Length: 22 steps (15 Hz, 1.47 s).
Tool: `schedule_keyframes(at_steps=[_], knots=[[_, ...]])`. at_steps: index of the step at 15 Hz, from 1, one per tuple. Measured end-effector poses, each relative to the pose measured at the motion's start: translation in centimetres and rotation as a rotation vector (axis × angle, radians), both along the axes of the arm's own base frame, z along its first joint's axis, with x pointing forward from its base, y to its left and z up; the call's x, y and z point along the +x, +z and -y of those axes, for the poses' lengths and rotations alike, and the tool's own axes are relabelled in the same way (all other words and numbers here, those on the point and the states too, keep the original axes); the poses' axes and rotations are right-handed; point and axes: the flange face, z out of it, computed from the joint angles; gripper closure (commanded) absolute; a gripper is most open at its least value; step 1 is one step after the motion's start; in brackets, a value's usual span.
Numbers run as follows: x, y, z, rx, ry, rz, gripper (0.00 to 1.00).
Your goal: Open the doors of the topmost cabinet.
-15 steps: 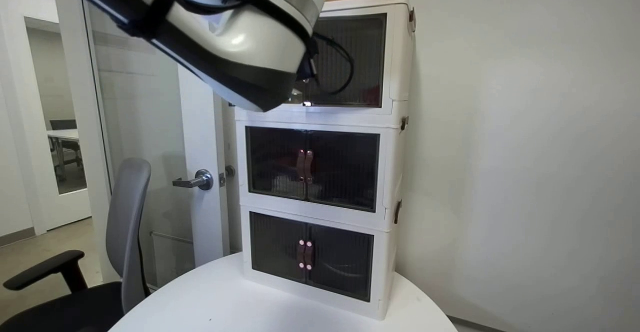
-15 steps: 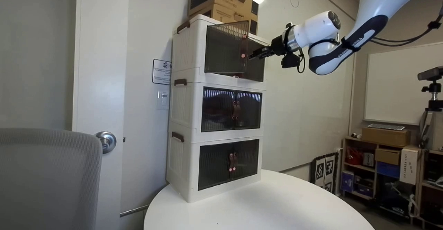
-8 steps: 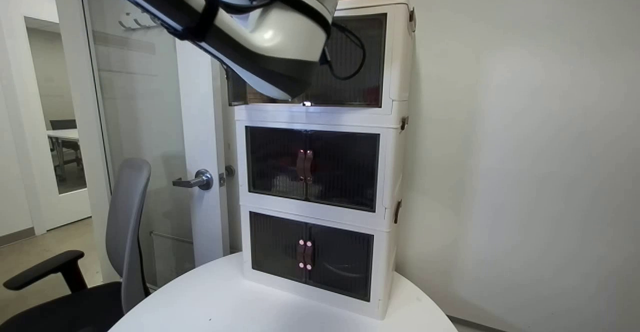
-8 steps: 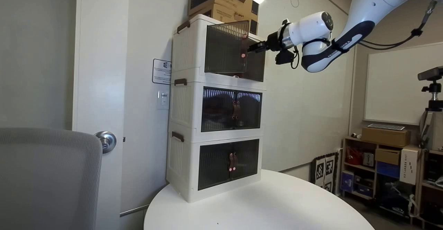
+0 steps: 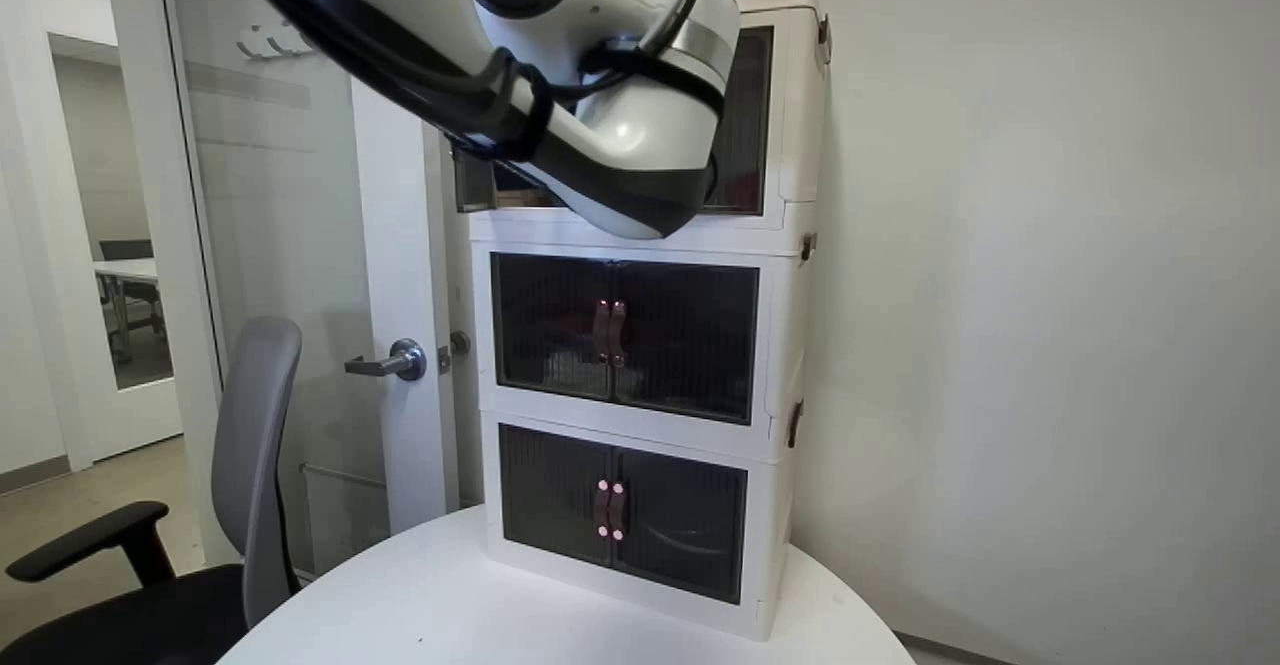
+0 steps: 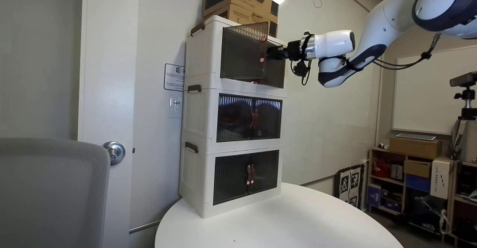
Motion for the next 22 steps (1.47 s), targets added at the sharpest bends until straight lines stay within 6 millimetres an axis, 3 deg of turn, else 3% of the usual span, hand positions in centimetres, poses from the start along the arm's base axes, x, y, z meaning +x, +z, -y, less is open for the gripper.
schedule_keyframes(at_steps=[6,9,14,17,22], knots=[[-1.2,0.0,0.6,0.081,0.236,-0.030,0.00],[-0.8,1.1,1.1,0.069,0.199,-0.003,0.00],[0.3,2.8,4.2,-0.033,0.009,0.040,0.00],[1.0,1.3,4.7,-0.098,-0.033,0.008,0.00],[2.3,-2.2,2.8,-0.126,-0.010,-0.056,0.00]])
